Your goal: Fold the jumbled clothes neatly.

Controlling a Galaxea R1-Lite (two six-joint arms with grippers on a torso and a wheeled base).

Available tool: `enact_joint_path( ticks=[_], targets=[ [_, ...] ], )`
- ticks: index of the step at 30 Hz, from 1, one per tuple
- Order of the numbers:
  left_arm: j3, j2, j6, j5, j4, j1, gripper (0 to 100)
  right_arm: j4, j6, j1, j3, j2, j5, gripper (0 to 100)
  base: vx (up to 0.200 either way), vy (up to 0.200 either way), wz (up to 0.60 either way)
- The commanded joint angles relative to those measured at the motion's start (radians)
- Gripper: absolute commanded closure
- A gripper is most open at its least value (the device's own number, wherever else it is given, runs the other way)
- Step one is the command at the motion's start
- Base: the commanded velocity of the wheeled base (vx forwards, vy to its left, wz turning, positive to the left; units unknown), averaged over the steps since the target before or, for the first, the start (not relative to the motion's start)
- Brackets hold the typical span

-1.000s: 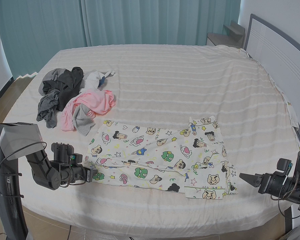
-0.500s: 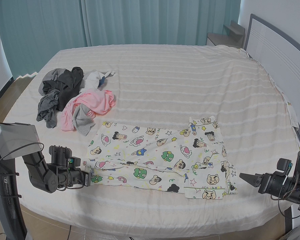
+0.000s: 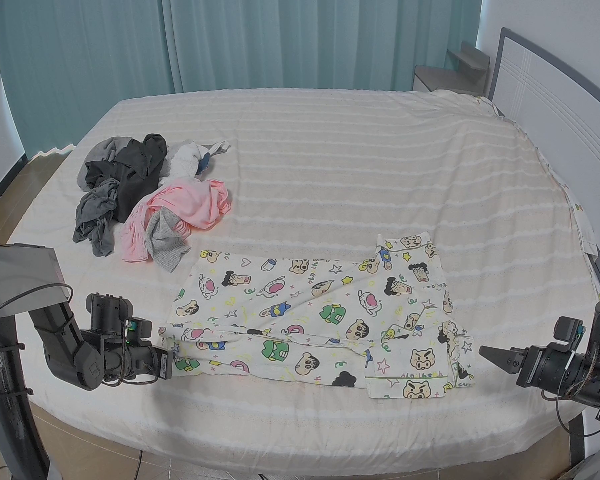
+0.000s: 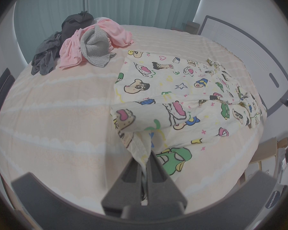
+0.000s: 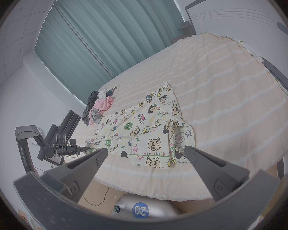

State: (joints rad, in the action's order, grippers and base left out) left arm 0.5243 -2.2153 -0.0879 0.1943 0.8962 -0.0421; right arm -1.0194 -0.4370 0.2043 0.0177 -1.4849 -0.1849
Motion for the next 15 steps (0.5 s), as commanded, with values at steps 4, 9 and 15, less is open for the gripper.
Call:
enact_joint_path(
  ticks=[4,9,15],
  targets=[
    [-0.013,-0.029,-0.041,-0.003,0.012,0.007,100,-0.001,-0.002,-0.002,-0.018,-0.009,-0.001,0,0.000,0.000,0.00],
    [-0.003,-0.043,-0.047,-0.007,0.029,0.008,0,0.001,-0.002,-0.002,-0.018,-0.020,0.001,0,0.000,0.000,0.00],
    [0.007,-0.032,-0.004,-0.007,0.064,0.013,0,0.001,-0.002,0.000,-0.018,-0.072,-0.002,0,0.000,0.000,0.00]
  ],
)
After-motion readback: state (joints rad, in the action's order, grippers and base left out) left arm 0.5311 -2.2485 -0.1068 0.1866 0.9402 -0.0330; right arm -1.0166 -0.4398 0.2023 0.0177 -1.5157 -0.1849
